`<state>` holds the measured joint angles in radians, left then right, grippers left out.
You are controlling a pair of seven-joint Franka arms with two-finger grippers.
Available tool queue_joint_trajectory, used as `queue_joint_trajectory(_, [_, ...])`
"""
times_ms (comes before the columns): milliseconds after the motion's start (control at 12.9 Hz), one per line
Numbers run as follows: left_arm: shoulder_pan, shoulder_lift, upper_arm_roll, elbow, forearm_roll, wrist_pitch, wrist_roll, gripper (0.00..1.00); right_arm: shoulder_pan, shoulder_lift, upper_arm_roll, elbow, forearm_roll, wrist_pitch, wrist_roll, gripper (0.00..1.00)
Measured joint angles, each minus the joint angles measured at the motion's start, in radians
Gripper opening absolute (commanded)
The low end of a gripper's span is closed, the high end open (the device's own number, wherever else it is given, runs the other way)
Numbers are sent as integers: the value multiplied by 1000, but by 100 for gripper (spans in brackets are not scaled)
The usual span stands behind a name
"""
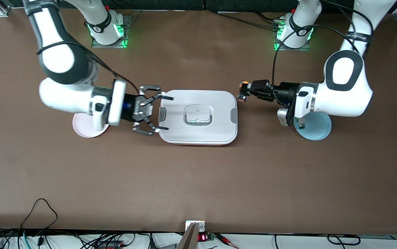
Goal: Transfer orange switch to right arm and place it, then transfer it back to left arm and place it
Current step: 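Open the right gripper and withdraw it while the left gripper carries the switch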
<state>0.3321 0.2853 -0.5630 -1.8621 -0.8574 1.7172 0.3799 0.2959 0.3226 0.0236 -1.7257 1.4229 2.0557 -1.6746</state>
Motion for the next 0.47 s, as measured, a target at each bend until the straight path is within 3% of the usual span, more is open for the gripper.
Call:
queue_joint_trajectory(233, [30, -1, 1, 14, 307, -30, 181, 3, -32, -48, -93, -3, -272, -147, 238, 100])
queue_joint_trajectory(466, [33, 0, 1, 15, 588, -45, 402, 2, -63, -87, -186, -7, -477, -279, 399, 100])
